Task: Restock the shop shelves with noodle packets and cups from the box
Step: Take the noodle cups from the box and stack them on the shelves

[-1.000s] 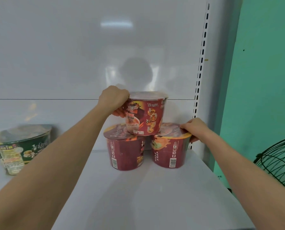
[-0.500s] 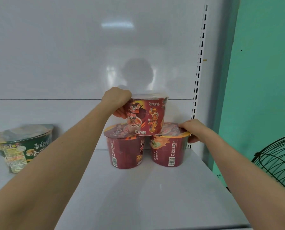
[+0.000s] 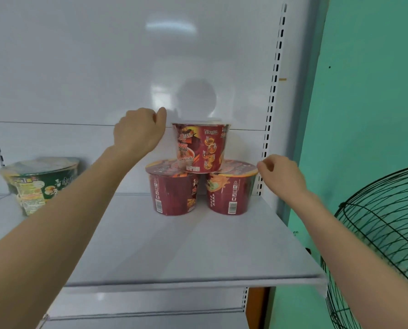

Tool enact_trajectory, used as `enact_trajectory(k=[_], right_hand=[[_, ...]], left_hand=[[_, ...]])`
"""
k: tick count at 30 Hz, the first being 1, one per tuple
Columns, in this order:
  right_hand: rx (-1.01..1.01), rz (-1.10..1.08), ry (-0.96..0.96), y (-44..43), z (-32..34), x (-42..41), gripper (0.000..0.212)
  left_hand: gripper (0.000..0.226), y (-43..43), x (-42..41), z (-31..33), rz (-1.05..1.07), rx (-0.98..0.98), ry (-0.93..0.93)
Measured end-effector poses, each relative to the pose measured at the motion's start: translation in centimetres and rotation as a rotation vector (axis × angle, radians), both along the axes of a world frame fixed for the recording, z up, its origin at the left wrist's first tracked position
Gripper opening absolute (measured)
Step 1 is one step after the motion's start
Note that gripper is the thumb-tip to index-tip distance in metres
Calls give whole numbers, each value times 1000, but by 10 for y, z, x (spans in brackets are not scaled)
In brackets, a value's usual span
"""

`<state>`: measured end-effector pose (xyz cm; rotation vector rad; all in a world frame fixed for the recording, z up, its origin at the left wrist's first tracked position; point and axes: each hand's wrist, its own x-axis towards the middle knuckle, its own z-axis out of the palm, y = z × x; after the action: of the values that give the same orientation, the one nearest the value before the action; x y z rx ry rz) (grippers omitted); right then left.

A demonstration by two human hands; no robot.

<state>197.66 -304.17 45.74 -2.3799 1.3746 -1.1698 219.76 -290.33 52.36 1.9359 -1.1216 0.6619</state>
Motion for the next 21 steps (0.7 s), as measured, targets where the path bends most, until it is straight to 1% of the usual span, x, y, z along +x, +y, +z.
enact_trajectory(k=[3,7,11,14,21], right_hand=[[-70,111,15,34,-7,1,28],[-46,332,-3,73,-11,33,25],[-59,489,26,113,-10,93,26],[-60,612,30,155,-9,149,23],[-25,899,19,305,-18,285,25]], left_hand=[[50,25,-1,-10,43,58,-144],[45,68,5,-38,120,177,-221],[42,129,28,-67,242,332,-250],[39,190,54,-83,342,414,-257],[39,370,125,-117,580,553,-211]])
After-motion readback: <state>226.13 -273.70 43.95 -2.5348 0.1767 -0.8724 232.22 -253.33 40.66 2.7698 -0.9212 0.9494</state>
